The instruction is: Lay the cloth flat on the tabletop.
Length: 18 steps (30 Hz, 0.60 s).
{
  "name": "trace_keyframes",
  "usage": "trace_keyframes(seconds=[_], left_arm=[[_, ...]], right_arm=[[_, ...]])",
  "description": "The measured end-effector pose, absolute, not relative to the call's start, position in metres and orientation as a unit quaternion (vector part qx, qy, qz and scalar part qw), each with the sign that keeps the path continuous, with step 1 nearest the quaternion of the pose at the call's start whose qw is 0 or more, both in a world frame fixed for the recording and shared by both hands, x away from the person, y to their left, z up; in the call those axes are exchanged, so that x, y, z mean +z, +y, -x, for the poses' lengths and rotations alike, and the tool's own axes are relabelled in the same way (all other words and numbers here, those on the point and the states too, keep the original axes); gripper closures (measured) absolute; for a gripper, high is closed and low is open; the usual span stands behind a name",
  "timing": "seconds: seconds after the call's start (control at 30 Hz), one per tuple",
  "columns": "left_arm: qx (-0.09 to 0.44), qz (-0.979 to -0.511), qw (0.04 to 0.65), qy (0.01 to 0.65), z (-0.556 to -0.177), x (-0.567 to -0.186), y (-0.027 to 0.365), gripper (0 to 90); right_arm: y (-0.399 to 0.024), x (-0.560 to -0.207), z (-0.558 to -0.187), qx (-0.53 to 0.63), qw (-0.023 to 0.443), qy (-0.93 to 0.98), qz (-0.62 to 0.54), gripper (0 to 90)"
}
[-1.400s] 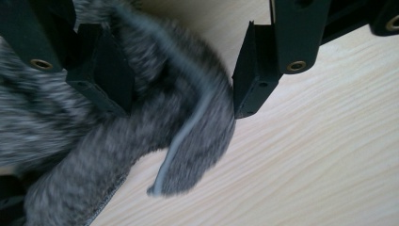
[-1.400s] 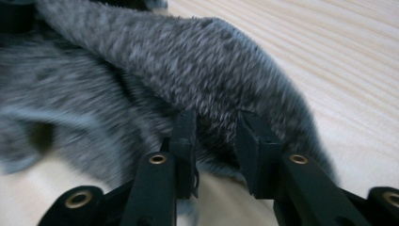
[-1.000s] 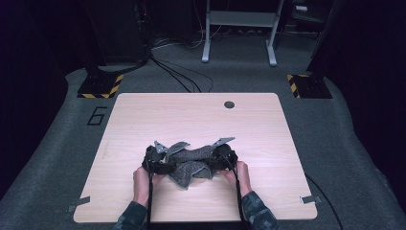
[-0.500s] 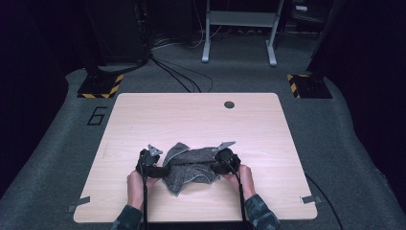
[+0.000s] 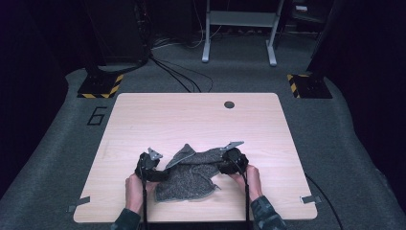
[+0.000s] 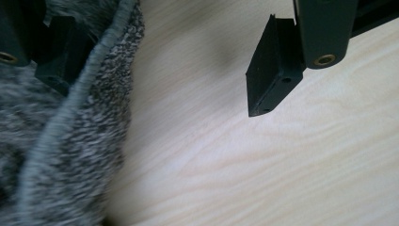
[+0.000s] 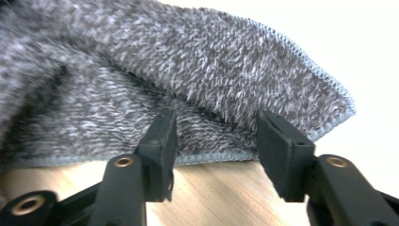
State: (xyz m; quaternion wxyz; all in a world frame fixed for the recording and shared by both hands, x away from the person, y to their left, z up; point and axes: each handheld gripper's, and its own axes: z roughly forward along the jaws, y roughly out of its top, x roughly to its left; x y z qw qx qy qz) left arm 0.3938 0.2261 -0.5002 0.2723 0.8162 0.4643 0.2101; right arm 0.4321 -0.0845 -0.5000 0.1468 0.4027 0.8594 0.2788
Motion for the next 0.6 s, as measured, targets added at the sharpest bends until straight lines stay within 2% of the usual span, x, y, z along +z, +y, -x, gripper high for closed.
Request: trace_keyframes(seconds=[0.13, 0.3, 0.43, 0.6], left_arm=[[0.221, -0.822, 0.286, 0.441, -0.390, -0.484, 0.215, 25.8], [0.225, -0.827, 0.292, 0.424, -0.396, -0.476, 0.201, 25.4], [0.218, -0.827, 0.283, 0.433, -0.407, -0.485, 0.197, 25.3], [0.222, -0.810, 0.284, 0.463, -0.417, -0.495, 0.207, 27.5]], right_arm=[[-0.079, -0.490, -0.424, 0.304, 0.149, 0.852, -0.398, 47.0], [-0.063, -0.486, -0.419, 0.325, 0.121, 0.859, -0.376, 45.4], [-0.048, -0.495, -0.419, 0.313, 0.103, 0.874, -0.359, 46.7], [-0.043, -0.506, -0.420, 0.292, 0.107, 0.881, -0.358, 47.9]])
